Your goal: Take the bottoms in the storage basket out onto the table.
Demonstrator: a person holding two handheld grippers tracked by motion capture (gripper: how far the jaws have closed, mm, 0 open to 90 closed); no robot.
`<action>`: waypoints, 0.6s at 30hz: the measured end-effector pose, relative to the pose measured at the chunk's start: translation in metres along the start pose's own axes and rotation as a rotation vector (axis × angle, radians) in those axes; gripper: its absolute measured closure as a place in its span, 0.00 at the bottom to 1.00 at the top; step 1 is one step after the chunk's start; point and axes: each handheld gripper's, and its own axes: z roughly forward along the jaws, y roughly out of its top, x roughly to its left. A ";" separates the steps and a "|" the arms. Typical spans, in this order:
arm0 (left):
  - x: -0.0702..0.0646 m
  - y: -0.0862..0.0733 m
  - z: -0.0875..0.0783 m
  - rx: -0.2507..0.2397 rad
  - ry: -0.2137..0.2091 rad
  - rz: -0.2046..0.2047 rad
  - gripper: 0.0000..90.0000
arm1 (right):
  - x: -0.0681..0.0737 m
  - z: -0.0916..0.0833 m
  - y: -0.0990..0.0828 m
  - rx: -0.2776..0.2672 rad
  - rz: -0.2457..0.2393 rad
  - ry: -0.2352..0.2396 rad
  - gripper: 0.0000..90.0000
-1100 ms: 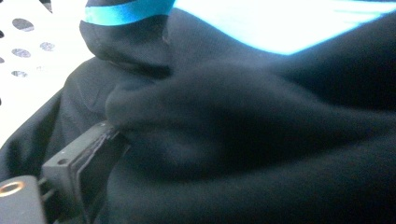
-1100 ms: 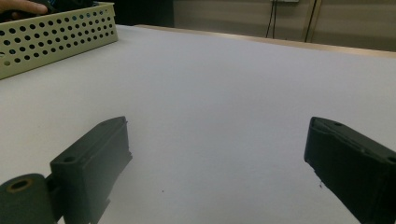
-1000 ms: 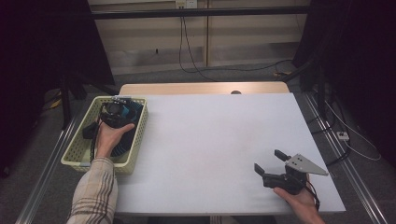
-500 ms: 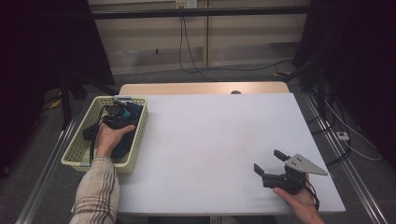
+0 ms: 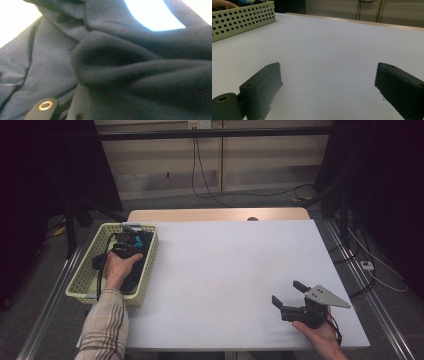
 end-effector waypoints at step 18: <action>0.002 -0.002 -0.025 -0.174 0.021 -0.004 0.80 | -0.002 0.001 -0.001 0.009 0.002 -0.009 0.08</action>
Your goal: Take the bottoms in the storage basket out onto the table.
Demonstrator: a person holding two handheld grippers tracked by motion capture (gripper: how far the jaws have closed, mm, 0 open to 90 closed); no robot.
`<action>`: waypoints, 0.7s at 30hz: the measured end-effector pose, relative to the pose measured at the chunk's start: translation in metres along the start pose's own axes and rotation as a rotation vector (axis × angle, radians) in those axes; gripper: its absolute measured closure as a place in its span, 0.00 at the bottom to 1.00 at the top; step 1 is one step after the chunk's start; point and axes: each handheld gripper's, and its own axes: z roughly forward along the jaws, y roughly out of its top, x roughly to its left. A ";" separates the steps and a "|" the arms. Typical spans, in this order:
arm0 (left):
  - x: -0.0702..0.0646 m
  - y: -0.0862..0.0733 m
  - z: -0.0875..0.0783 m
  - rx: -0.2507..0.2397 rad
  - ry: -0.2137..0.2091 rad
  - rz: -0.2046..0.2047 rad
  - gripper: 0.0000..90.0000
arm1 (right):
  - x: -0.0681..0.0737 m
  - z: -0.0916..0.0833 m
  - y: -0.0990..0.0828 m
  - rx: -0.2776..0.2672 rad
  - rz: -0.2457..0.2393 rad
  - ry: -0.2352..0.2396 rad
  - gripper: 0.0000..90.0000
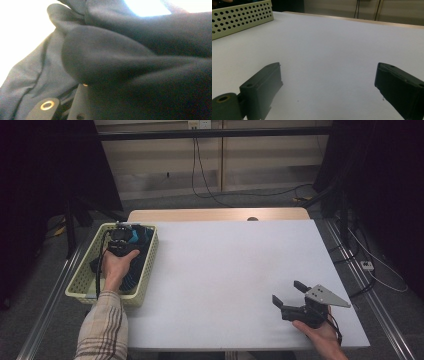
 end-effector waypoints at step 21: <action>-0.003 -0.008 -0.041 -0.275 -0.041 0.054 0.79 | 0.002 -0.001 0.000 0.003 -0.003 0.003 0.08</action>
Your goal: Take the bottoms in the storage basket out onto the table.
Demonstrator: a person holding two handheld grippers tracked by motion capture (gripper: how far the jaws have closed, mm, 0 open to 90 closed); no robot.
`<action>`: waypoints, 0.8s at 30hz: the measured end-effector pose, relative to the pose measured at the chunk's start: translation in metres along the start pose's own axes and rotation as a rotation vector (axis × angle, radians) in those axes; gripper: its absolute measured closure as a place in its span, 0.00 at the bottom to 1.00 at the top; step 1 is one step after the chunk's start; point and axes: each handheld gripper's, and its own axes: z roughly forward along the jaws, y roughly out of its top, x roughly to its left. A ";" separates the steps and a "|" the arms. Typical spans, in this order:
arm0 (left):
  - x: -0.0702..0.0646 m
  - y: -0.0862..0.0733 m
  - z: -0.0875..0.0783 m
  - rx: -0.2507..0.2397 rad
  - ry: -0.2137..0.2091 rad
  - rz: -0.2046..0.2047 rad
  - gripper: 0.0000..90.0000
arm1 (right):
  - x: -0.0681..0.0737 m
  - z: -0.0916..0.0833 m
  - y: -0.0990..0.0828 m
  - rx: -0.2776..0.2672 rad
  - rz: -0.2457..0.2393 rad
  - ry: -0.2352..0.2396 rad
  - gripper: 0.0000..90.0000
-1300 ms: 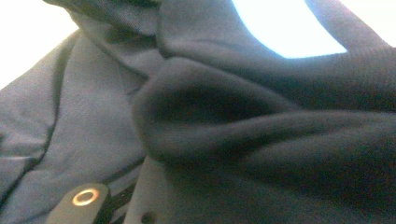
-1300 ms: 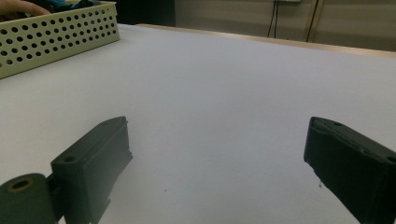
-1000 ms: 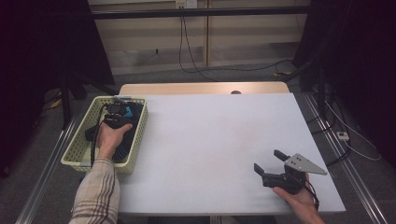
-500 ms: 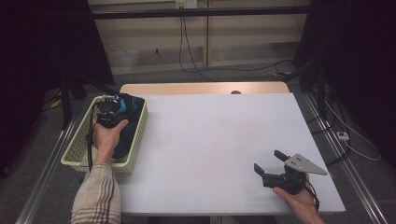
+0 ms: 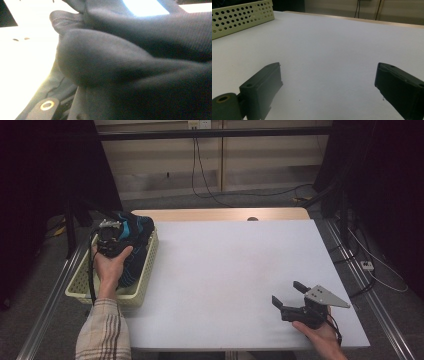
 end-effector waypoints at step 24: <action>-0.013 0.006 -0.031 -0.308 0.007 0.030 0.79 | 0.000 -0.005 0.000 -0.010 0.012 -0.007 0.08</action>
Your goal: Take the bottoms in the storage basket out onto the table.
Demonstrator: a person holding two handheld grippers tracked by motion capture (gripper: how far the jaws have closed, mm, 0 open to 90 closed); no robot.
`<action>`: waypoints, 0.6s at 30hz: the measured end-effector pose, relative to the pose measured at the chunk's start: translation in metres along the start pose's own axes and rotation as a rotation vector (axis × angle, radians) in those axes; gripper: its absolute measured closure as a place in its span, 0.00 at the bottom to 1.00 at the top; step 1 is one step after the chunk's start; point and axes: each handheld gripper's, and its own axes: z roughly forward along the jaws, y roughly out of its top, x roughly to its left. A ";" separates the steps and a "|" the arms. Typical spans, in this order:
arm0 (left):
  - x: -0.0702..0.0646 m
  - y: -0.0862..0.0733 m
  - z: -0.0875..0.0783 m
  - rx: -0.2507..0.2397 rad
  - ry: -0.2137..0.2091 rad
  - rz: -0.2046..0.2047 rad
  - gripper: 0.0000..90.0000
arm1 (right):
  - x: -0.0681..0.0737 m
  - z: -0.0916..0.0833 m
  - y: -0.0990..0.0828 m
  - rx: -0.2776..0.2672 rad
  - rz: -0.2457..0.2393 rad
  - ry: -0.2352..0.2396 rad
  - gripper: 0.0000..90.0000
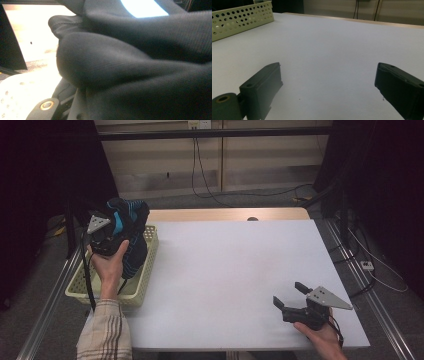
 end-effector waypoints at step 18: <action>-0.008 0.013 -0.027 -0.184 -0.002 0.030 0.79 | 0.000 0.000 0.000 -0.005 0.000 0.007 0.08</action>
